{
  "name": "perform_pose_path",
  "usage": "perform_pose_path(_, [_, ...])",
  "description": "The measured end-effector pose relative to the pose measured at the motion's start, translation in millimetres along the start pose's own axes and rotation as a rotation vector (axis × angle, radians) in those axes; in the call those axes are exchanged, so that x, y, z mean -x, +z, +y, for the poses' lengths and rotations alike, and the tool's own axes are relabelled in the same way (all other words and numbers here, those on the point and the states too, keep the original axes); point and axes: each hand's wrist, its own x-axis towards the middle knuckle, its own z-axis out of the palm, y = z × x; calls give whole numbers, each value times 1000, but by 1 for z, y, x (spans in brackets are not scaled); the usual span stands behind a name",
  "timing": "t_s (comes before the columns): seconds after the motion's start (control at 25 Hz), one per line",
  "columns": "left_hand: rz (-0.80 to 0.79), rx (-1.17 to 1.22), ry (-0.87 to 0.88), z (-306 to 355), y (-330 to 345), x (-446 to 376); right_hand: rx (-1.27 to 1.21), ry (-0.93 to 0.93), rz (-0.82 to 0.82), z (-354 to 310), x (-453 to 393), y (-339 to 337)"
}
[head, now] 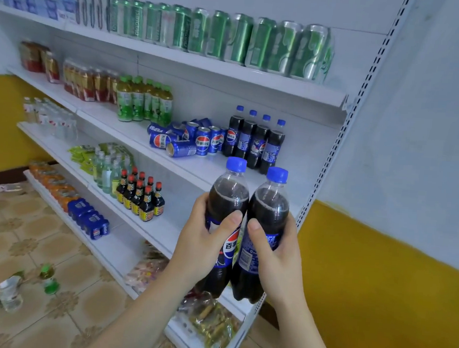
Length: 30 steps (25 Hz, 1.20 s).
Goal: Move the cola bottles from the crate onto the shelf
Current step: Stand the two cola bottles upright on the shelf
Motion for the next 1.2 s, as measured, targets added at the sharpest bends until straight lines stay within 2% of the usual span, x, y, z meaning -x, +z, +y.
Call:
perform_pose_path(0.4, [-177, -66, 41, -22, -8, -151, 76, 54, 156, 21, -111, 31])
perform_pose_path(0.84, [-387, -155, 27, -50, 53, -302, 116, 79, 328, 66, -238, 5])
perform_pose_path(1.2, [-450, -159, 41, -93, 91, -383, 163, 120, 367, 114, -309, -7])
